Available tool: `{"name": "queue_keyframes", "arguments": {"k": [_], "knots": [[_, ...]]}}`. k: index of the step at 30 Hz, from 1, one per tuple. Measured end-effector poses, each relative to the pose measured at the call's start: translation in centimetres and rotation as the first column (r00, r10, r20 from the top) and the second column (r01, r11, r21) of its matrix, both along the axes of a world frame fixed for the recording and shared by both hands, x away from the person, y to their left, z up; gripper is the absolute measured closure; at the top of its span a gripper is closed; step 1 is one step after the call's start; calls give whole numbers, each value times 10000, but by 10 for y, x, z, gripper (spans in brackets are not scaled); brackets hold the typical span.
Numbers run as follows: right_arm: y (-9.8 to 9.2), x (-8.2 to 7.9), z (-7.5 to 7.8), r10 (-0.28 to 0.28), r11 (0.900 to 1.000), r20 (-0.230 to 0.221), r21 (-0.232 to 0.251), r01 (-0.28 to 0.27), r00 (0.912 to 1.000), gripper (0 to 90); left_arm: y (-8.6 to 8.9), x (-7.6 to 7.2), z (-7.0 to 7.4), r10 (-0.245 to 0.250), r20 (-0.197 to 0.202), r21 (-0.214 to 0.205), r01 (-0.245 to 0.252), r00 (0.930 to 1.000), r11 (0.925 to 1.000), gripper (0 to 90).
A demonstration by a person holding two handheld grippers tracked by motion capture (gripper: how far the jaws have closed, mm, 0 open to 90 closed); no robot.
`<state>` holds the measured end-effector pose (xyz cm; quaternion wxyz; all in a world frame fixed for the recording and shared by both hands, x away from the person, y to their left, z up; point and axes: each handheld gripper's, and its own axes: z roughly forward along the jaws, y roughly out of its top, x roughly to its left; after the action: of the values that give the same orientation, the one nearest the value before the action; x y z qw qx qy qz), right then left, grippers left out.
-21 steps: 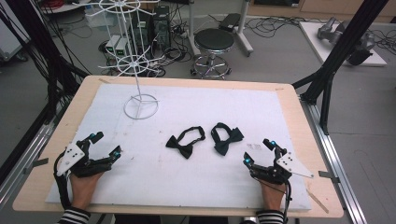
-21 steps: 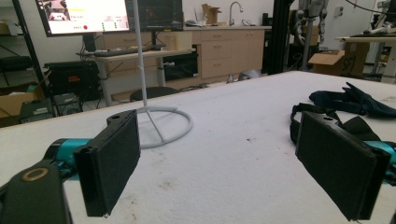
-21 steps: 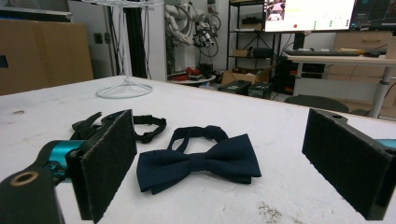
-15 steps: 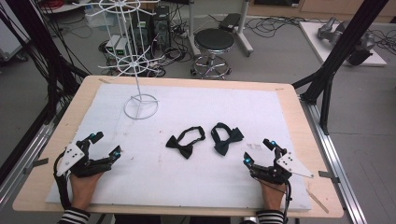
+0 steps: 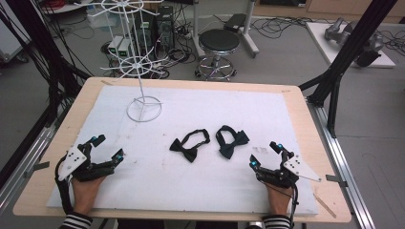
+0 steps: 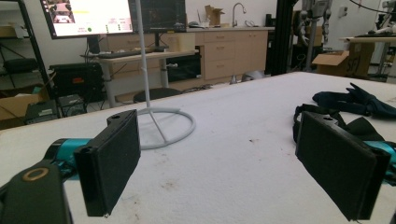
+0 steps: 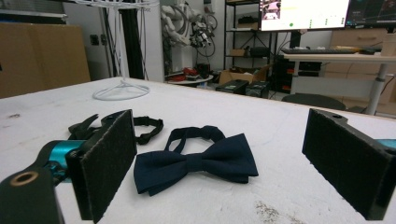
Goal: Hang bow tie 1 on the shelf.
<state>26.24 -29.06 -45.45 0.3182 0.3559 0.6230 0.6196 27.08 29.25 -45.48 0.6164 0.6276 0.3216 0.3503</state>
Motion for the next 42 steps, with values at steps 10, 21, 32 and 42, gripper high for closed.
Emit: {"name": "queue_keyframes", "arguments": {"k": [10,21,32,42], "knots": [[-2,8,4,13,10000,-839,38,-10,9965,92,0,0,0,14,-28,-70,-14,10000,10000,144],[-8,19,35,408,9978,-1182,-476,-467,9922,93,0,0,0,28,-39,-80,-29,10000,10000,144],[-11,44,71,1237,9836,-1719,-1088,-1436,9773,92,0,0,0,48,-11,-28,-48,10000,10000,144],[-8,71,89,1986,9523,-2734,-1731,-2512,9412,93,0,0,0,45,-10,-3,-45,10000,10000,144]]}}
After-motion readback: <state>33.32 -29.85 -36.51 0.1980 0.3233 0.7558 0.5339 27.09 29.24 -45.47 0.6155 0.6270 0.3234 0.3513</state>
